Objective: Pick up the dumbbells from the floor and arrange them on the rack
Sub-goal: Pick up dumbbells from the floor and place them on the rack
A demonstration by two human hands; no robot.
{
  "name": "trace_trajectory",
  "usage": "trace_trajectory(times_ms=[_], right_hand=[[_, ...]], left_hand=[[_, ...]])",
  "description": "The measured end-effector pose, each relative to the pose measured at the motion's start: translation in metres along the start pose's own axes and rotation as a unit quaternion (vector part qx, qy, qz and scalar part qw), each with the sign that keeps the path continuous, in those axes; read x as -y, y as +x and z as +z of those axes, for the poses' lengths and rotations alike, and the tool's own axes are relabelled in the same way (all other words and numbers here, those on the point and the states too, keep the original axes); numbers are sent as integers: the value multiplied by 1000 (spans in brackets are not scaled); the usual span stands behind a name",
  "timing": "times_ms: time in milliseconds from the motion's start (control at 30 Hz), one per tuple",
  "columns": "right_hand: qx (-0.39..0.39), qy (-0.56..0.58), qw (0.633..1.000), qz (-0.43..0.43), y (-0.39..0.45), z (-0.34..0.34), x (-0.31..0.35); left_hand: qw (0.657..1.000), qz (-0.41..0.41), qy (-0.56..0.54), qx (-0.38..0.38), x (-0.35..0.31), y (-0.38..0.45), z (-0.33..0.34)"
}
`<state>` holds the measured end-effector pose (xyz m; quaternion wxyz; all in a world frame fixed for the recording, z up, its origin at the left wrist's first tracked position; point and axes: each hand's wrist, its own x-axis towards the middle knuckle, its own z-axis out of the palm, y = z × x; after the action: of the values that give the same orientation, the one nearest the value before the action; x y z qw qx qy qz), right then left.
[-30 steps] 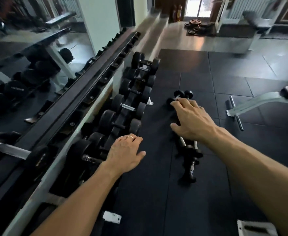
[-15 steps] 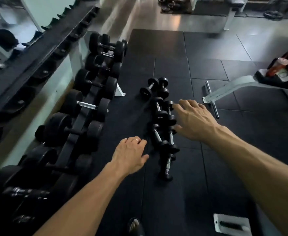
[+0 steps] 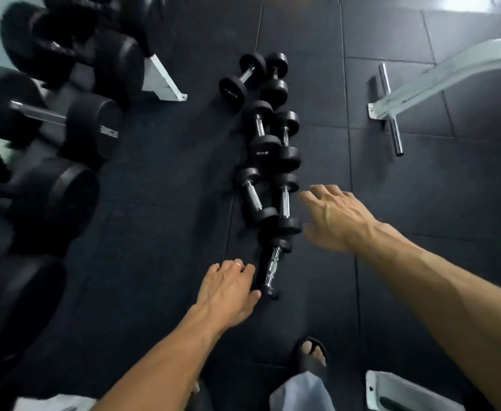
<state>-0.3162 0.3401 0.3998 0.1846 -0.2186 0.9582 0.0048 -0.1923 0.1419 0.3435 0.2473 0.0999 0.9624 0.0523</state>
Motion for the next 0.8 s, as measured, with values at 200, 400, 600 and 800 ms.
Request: trace_trajectory(times_ms=[200,400,600,800], right_hand=[[51,-11,998,-21,66,159,-40],[52,-34,997,-42,133,283,-42],[-53,-60,994,-73,183,325,-31],[-31,-76,993,-91,190,360,-31]], left_hand=[[999,-30,-41,14,-13,93,139],[995,-85,-39,31,6,179,248],[992,-83,-71,63,7,232,292],[972,-119,-183,91,0,243,305]])
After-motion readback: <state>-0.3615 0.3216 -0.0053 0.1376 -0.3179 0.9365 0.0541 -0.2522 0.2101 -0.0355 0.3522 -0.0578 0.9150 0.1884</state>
